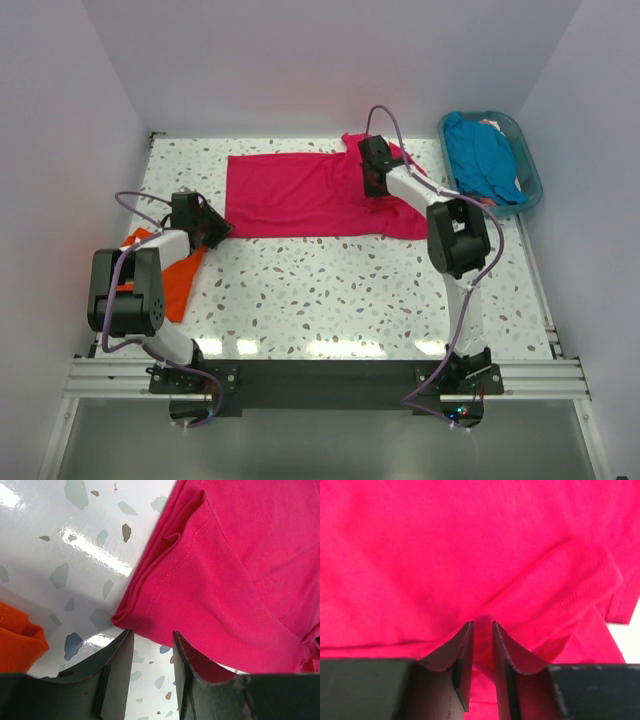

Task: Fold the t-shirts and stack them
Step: Fold the tshirt

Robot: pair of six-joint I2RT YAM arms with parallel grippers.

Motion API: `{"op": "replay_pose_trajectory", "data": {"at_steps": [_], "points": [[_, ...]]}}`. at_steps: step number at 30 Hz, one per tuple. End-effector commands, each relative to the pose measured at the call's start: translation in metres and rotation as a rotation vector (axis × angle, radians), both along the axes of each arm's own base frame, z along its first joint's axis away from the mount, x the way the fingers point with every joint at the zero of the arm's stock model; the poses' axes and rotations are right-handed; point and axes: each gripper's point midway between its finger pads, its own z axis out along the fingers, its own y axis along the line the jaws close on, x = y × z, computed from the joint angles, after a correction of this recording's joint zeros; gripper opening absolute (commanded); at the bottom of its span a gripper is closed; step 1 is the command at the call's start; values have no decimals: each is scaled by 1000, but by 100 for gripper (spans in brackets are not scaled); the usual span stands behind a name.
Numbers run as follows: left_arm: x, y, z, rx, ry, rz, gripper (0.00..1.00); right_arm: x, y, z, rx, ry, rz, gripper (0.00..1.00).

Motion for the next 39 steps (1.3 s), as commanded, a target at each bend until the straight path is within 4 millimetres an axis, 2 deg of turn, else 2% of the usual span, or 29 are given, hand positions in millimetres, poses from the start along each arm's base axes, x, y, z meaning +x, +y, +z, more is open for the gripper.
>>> {"op": "replay_pose_trajectory", "data": {"at_steps": [1,4,16,22,27,39], "points": [[8,-4,3,6,-44,-31,42,2,-8,53,-9,-118,-27,27],[8,-4,3,6,-44,-31,42,-3,-14,52,-29,-116,-39,31],[7,-4,3,10,-43,-31,42,-19,-20,49,-27,-96,-53,33],[8,-4,3,9,-43,-35,42,-27,-18,36,-14,-61,-52,33],[7,-4,2,9,-40,-33,42,-25,-14,33,6,-55,-46,32],[7,-4,0,6,-38,-33,42,-28,-4,20,56,-12,-41,26]]}}
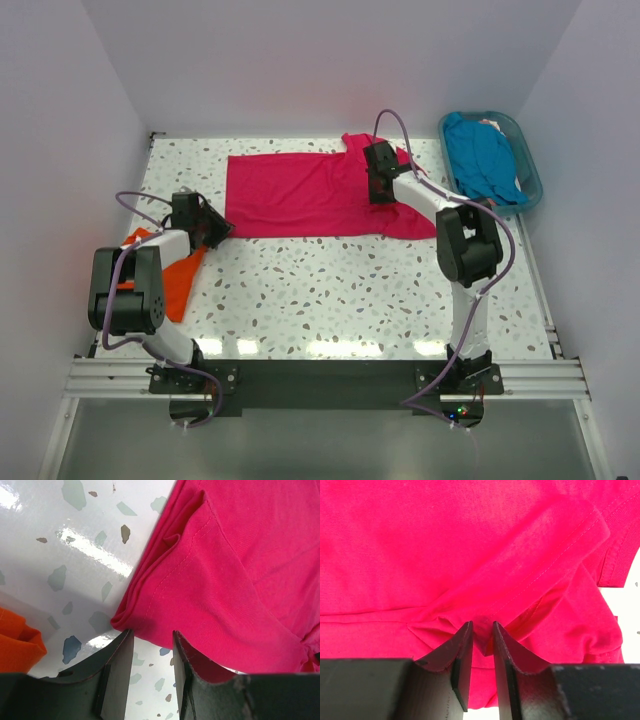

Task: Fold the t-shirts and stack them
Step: Fold the tshirt

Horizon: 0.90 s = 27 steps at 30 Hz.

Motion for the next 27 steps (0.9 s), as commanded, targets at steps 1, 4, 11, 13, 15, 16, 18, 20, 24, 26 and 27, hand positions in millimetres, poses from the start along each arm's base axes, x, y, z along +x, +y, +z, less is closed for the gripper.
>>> {"op": "replay_pose_trajectory", "data": {"at_steps": [1,4,11,13,15,16,18,20,24,26,27], "points": [[5,-4,2,8,-33,-30,42,8,8,17,39,-42,-9,25],[5,-4,2,9,-35,-31,42,9,9,14,39,-34,-8,20],[6,-3,3,12,-37,-31,42,13,14,12,58,-26,-7,5],[6,-4,3,9,-35,-31,42,17,16,14,59,-33,-5,0],[6,-4,2,9,-35,-31,42,20,17,14,59,-34,-2,0],[6,-4,3,8,-35,-32,42,26,19,20,61,-49,2,0],[7,-4,3,7,-35,-31,41,38,24,25,64,-66,9,0],[7,-4,3,5,-35,-31,41,43,25,17,47,-49,16,0],[8,-4,2,8,-33,-30,41,65,32,25,42,-80,30,0],[8,-4,3,8,-32,-30,41,70,35,22,42,-78,49,0],[8,-4,3,8,-33,-30,41,73,38,20,43,-79,55,0]]}}
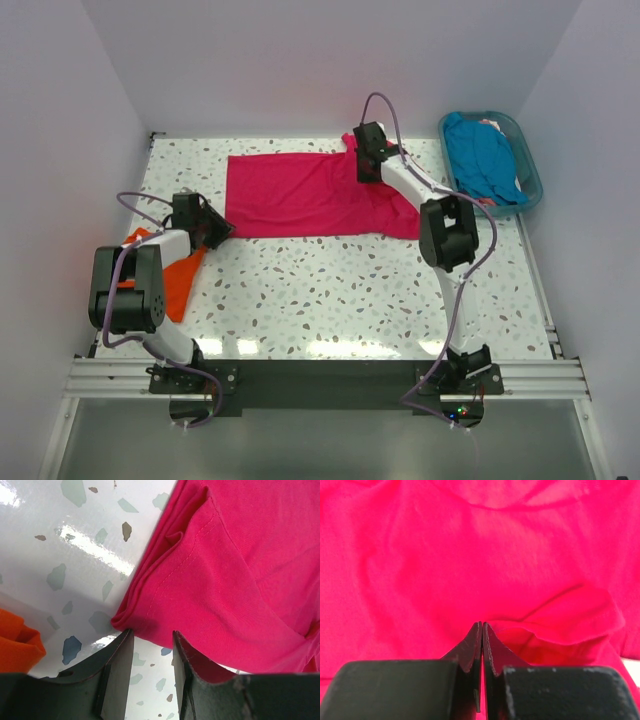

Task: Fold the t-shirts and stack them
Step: Fold the tshirt

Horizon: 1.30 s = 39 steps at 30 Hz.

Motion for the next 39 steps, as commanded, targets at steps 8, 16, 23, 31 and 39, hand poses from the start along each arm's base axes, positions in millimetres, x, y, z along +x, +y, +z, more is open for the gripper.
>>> {"op": "replay_pose_trajectory", "data": {"at_steps": [8,16,23,31,39], "points": [[8,-3,3,15,-33,-28,41,8,23,-8,-38,-8,122,0],[7,-3,1,17,-29,-26,41,4,37,-14,-129,-29,207,0],[7,-4,2,17,-34,-25,41,2,40,-12,-154,-38,258,8],[6,-3,13,30,-62,-20,51,2,30,24,-181,-81,239,58],[-4,3,16,65,-61,12,58,-14,-9,96,-46,-137,47,81]]}}
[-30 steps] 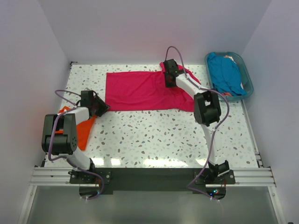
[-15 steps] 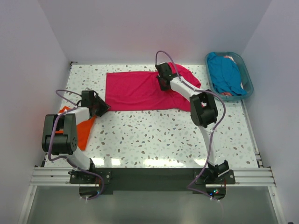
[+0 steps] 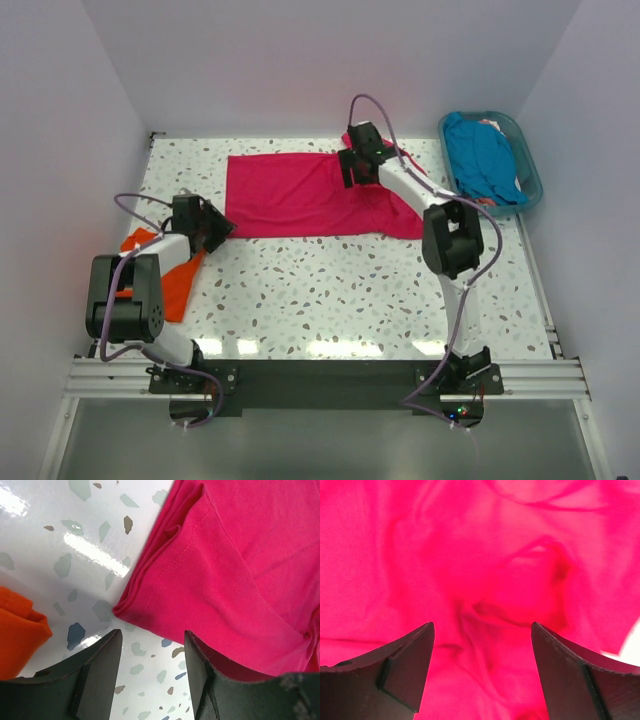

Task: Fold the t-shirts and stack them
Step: Fold the tshirt

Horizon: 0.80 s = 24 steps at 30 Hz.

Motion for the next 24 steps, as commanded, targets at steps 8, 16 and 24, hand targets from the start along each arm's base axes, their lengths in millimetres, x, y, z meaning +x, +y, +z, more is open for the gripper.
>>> {"op": "replay_pose_trajectory", "data": {"at_steps": [8,16,24], "points": [[8,25,-5,126,4,119,51,-65,-100,90,336,-66,-345,76],[21,19,-23,172,62,134,47,-122,-140,40,456,6,-462,73],[16,23,-34,219,109,117,35,-133,-151,-4,488,26,-566,70]]}}
